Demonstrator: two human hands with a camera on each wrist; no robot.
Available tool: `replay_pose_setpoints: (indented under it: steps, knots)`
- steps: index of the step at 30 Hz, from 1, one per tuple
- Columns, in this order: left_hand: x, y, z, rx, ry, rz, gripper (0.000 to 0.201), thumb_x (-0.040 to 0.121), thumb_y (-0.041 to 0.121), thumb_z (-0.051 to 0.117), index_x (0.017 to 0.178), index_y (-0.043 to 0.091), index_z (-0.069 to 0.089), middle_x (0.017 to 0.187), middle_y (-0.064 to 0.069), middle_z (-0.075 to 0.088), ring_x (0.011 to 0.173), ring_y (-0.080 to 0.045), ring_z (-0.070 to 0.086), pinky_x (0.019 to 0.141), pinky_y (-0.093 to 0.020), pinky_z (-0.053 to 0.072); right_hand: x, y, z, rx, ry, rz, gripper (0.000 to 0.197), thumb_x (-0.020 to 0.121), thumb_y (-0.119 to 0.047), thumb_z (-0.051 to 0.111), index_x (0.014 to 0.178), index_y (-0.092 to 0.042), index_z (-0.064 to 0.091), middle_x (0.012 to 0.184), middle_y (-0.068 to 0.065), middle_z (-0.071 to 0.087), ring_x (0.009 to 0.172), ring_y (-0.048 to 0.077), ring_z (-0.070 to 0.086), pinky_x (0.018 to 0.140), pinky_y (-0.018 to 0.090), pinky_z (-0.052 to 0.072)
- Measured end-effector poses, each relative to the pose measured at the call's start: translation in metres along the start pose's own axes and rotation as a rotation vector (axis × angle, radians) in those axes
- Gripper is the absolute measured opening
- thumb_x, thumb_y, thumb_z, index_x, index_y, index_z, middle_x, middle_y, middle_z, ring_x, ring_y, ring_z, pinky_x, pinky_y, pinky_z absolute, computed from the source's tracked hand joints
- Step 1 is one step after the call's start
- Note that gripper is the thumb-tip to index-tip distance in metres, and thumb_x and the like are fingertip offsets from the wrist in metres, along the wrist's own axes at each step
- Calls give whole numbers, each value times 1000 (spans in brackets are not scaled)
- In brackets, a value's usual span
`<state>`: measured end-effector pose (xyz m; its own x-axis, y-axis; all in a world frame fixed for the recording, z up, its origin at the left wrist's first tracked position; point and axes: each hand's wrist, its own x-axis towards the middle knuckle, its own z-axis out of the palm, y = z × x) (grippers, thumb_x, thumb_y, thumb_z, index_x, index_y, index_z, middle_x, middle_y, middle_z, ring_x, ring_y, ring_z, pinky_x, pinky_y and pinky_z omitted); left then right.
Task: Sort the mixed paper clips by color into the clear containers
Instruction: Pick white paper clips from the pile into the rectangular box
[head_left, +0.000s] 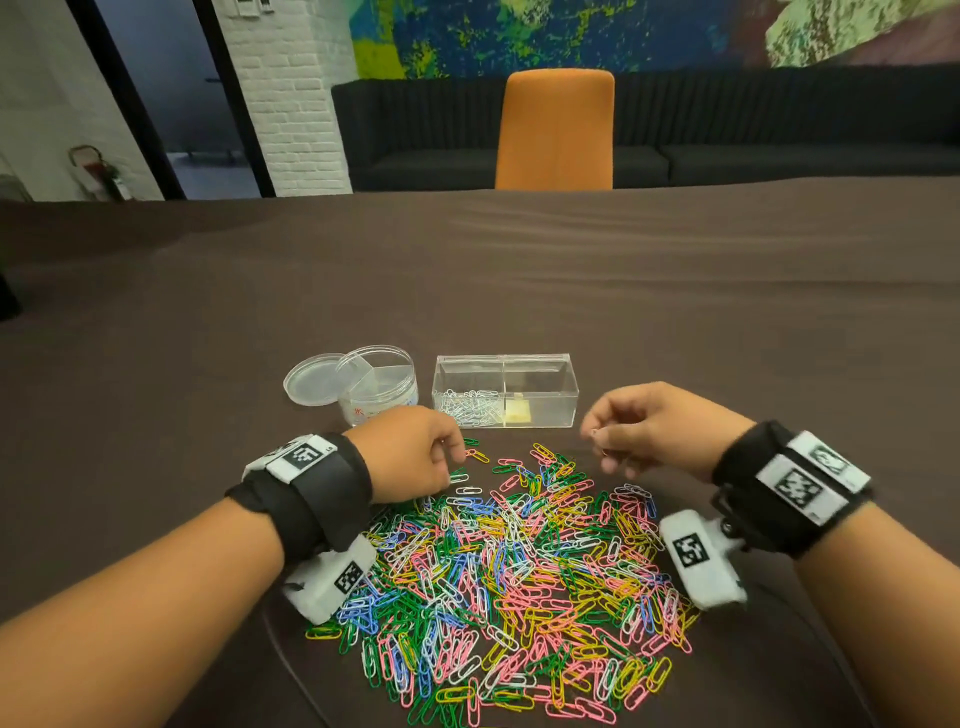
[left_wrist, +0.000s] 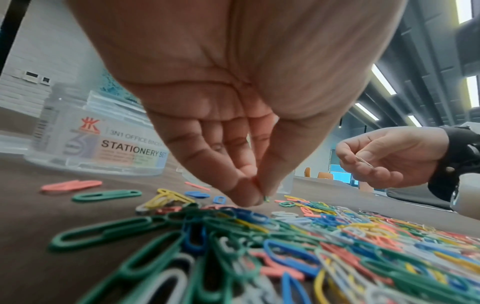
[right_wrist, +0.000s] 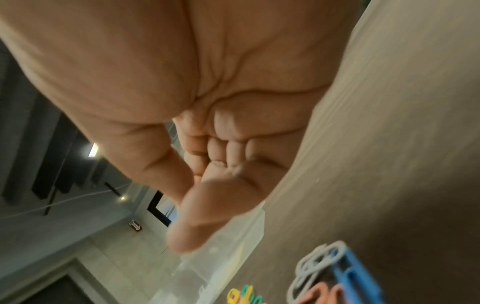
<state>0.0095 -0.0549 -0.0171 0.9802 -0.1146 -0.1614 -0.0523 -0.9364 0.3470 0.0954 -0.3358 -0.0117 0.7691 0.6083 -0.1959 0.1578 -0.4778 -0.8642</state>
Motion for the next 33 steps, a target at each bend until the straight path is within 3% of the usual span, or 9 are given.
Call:
replay_pose_setpoints:
  steps: [4, 11, 13, 15, 18, 22, 25, 28, 33]
  knots:
    - [-3, 1, 0, 46, -2, 20, 27, 88, 17, 62, 104, 36, 70, 80, 14, 66, 76, -4, 61, 72, -20, 49, -21, 15, -13, 71, 82, 32, 17, 92, 8, 48, 92, -4, 61, 76, 8, 67, 63, 17, 63, 51, 24, 48]
    - [1, 6, -1, 94, 85, -28, 8, 86, 28, 64, 82, 31, 69, 79, 16, 68, 71, -5, 64, 76, -31, 56, -23, 23, -26, -88, 49, 283, 29, 88, 4, 37, 78, -10, 59, 62, 5, 53, 44, 13, 47, 41, 20, 36]
    - [2, 11, 2, -22, 122, -40, 9, 82, 24, 62, 77, 30, 66, 69, 14, 68, 66, -7, 66, 73, -39, 59, -19, 21, -26, -295, 24, 261, 19, 91, -8, 50, 82, -15, 64, 69, -1, 59, 52, 11, 52, 49, 23, 41]
    - [1, 19, 3, -193, 105, -26, 18, 84, 13, 60, 86, 30, 64, 65, 6, 70, 64, -13, 71, 69, -41, 60, -15, 17, -21, -533, -40, 207, 3, 90, -24, 65, 92, -24, 68, 83, -12, 66, 74, 8, 60, 70, 24, 48]
    - [2, 34, 1, -344, 68, -19, 37, 87, 2, 53, 103, 32, 69, 65, -1, 68, 59, -22, 69, 59, -34, 59, -9, 13, -12, -645, -89, 165, 13, 86, -28, 72, 98, -29, 67, 87, -15, 63, 81, 3, 58, 72, 23, 44]
    - [10, 44, 2, -510, 10, -178, 26, 90, 0, 43, 76, 6, 64, 68, -12, 58, 53, -23, 51, 52, -26, 44, -6, 14, -6, -723, -117, 136, 4, 88, -19, 67, 89, -23, 67, 82, -11, 64, 73, 4, 57, 66, 19, 43]
    - [18, 42, 0, -335, -48, -209, 22, 92, 9, 46, 72, 11, 56, 69, -10, 55, 53, -19, 47, 52, -23, 40, -9, 15, -12, -721, -87, 132, 7, 89, -23, 62, 82, -22, 63, 80, -7, 63, 71, 9, 55, 67, 21, 45]
    - [17, 37, -5, -55, -101, -147, 10, 88, 18, 63, 83, 10, 66, 78, -5, 65, 65, -14, 53, 58, -21, 42, -12, 22, -23, -532, -4, 97, 14, 90, -23, 62, 77, -20, 58, 73, -6, 62, 63, 11, 53, 61, 22, 44]
    - [15, 29, 2, 213, -117, -88, 14, 82, 35, 75, 94, 29, 72, 79, 16, 61, 76, -7, 59, 64, -22, 46, -10, 33, -22, 521, 66, 76, 21, 91, 9, 46, 88, -9, 58, 69, 7, 56, 50, 12, 41, 41, 21, 31]
